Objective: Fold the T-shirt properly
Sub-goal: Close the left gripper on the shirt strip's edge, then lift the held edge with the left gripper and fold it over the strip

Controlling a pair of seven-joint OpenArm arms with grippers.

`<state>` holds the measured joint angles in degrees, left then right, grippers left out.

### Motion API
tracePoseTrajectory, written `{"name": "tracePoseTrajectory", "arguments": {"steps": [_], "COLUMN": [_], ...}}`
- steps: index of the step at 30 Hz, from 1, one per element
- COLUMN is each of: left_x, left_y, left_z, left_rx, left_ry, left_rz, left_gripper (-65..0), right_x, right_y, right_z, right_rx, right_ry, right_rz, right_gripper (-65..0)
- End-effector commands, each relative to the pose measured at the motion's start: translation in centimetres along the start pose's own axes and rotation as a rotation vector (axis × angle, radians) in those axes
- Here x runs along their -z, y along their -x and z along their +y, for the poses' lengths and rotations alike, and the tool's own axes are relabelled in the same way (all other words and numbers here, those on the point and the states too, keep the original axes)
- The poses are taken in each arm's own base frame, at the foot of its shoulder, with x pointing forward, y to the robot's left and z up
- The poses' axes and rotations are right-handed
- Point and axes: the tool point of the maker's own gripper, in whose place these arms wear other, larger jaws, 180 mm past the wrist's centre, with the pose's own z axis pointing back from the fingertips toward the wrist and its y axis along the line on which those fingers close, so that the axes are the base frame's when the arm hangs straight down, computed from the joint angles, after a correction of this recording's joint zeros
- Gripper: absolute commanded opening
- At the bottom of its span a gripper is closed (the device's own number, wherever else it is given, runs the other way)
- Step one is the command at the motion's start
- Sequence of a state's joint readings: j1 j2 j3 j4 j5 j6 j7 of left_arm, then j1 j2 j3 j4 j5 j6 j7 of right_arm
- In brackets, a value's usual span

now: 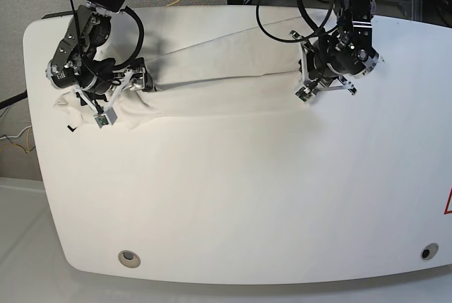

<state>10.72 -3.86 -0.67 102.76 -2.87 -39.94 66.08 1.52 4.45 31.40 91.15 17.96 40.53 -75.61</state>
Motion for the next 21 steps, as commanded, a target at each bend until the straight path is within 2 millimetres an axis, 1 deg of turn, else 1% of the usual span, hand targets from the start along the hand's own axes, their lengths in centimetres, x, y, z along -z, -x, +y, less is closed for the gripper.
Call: {"name": "tracePoseTrajectory", "arguments": {"steps": [1,4,9,21], "left_x": [-0.2,-0.2,-0.2,-0.8], "left_y": [1.4,1.4,2.2,3.5], "left_z": [0.8,0.9,0.6,2.4], "left_rx": [0.05,0.078,0.114,0.157], "left_ry": [-0.03,-0.032,-0.025,-0.059], "left_rz": [0.063,0.061,0.07,0.1], "left_gripper": [-61.6,-61.6,-61.6,-61.6], "right_x": [-0.2,-0.2,-0.2,-0.2], "right_y": [1.6,1.6,1.5,1.8], "right_z": [-1.1,-1.1,-1.1,-1.4], "right_rx": [0.002,0.002,0.002,-0.002], "right_ry": [0.047,0.046,0.047,0.066], "right_rz": [0.081,0.082,0.077,0.092], "right_gripper": [-0.6,-0.6,-0.6,-0.6]}}
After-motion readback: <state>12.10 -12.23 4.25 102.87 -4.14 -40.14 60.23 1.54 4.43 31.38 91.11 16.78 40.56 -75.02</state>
